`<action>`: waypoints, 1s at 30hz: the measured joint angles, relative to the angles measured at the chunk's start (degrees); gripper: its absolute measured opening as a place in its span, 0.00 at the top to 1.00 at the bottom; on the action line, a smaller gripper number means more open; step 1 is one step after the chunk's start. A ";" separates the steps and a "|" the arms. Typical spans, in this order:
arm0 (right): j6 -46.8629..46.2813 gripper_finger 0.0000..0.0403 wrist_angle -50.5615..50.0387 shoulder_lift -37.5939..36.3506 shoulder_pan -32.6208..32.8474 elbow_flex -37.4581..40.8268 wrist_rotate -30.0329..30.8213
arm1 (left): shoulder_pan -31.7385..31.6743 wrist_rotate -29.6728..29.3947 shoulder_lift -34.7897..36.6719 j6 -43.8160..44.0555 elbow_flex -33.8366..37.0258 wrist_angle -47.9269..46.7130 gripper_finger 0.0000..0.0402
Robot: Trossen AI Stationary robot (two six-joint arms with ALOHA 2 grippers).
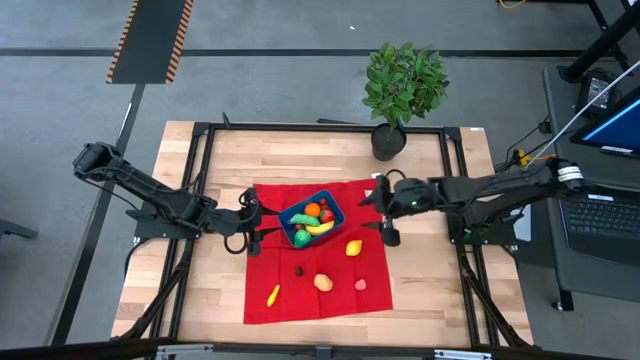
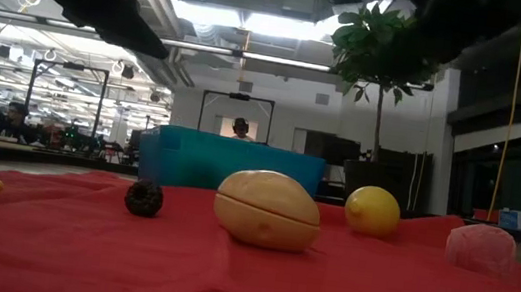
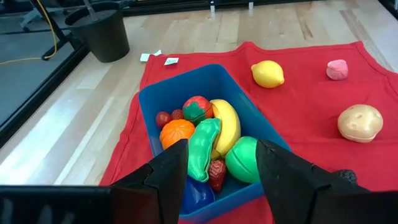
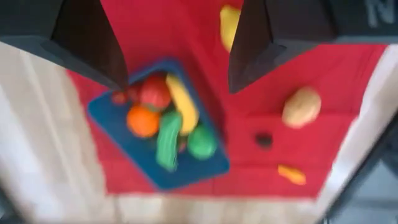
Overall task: Pick and placing Produce into tupperware
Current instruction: Put the lemon into the blue bin
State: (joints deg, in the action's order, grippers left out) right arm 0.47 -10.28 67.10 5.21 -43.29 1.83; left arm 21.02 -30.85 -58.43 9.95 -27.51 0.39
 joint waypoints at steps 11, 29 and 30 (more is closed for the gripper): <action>-0.11 0.32 -14.25 13.97 5.26 -12.43 -0.44 | 0.00 -0.13 0.00 -3.01 0.00 0.03 0.55; 6.07 0.32 -33.12 33.01 10.87 -28.43 -0.52 | 0.00 -0.15 0.00 -2.99 0.00 0.06 0.56; 6.07 0.32 -33.26 33.23 10.87 -28.43 -0.49 | 0.00 -0.15 -0.01 -2.99 0.00 0.03 0.56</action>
State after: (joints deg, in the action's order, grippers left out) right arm 6.54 -43.54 100.33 16.08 -71.72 1.34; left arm 21.02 -31.00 -58.44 6.96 -27.51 0.43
